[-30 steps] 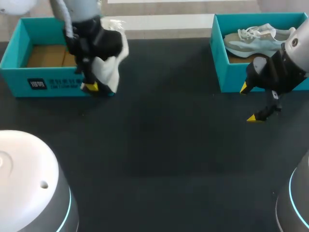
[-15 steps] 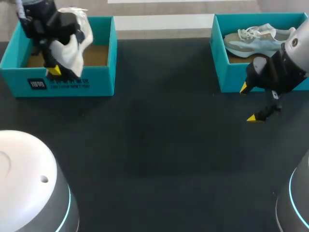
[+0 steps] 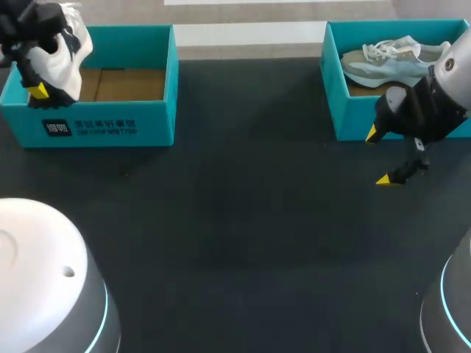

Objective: Take the shoe out of the shoebox, open the shoe tongue, remove and reinsert the insole, then place the shoe into the shoebox

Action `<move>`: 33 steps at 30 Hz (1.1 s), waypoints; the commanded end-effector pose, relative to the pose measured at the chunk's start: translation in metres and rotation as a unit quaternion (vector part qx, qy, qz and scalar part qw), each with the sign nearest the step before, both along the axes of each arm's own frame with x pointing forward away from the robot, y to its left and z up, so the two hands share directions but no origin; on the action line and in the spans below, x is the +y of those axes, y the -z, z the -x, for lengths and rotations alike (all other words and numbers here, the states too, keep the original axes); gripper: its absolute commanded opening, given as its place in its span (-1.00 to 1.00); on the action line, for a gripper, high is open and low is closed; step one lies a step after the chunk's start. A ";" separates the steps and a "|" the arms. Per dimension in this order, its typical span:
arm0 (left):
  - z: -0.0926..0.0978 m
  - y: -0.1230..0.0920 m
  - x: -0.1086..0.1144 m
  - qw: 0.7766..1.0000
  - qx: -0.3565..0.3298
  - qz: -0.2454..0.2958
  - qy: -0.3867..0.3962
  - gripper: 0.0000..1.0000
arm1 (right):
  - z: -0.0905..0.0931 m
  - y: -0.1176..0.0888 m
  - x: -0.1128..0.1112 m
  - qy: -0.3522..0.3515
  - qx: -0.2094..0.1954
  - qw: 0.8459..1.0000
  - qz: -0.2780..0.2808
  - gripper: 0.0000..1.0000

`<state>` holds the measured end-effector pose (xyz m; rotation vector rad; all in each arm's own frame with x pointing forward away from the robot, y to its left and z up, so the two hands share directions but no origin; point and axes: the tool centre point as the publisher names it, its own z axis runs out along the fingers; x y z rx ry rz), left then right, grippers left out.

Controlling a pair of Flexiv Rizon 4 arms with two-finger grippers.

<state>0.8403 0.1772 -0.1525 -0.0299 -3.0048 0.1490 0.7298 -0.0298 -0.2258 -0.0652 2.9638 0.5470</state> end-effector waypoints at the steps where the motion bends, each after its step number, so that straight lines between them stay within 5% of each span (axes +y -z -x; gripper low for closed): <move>1: -0.013 0.003 0.008 1.000 0.006 -0.009 0.018 -1.00 | 0.000 0.001 0.000 0.000 0.000 1.000 0.001 1.00; 16: -0.046 0.007 0.063 0.999 0.025 -0.021 0.024 -1.00 | 0.000 0.001 0.000 0.000 0.000 1.000 0.001 1.00; 33: -0.046 0.007 0.063 0.999 0.025 -0.021 0.024 -1.00 | 0.000 0.001 0.000 0.000 0.000 1.000 0.001 1.00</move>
